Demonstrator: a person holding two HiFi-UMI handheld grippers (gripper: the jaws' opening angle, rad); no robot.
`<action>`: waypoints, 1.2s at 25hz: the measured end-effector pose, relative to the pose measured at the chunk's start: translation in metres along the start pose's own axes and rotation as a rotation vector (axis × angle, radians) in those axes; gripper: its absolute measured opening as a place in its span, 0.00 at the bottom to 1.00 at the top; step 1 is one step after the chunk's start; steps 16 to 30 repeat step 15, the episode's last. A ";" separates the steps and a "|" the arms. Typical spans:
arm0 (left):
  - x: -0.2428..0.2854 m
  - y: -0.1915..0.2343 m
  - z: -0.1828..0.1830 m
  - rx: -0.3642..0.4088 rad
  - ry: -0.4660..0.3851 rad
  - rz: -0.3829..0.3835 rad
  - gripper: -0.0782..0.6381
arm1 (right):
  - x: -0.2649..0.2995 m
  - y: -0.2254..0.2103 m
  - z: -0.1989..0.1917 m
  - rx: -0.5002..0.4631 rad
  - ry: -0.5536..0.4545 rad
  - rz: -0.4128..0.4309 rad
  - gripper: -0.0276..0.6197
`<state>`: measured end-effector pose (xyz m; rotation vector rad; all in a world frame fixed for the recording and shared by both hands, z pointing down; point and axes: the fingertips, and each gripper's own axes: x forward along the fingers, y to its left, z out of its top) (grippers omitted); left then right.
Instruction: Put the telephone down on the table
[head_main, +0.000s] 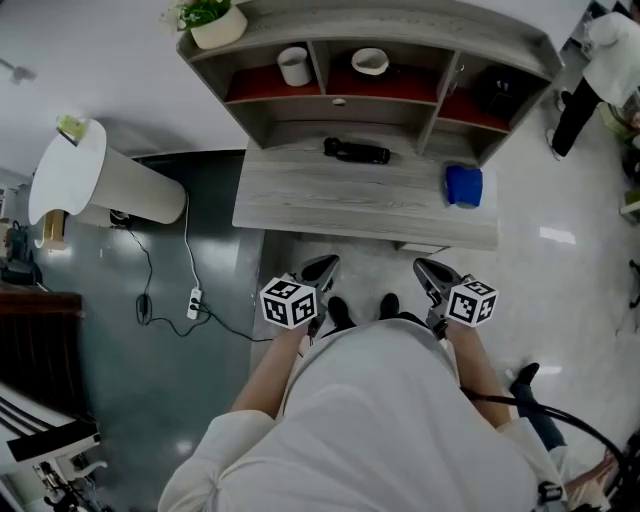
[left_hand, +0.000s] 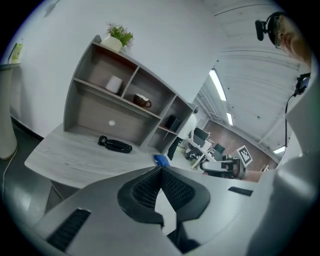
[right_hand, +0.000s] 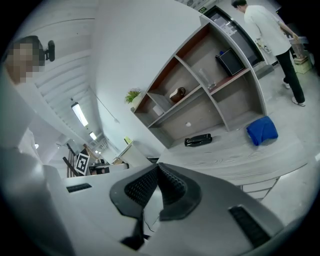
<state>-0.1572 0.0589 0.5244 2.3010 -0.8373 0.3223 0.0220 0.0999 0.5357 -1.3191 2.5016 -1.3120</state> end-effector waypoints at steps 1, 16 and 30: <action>0.001 0.001 0.000 -0.003 0.003 -0.003 0.12 | 0.000 0.000 0.001 0.002 -0.003 -0.002 0.07; 0.004 0.005 0.003 -0.015 0.014 -0.023 0.12 | 0.006 0.008 0.006 0.004 -0.019 -0.007 0.07; 0.004 0.005 0.003 -0.015 0.014 -0.023 0.12 | 0.006 0.008 0.006 0.004 -0.019 -0.007 0.07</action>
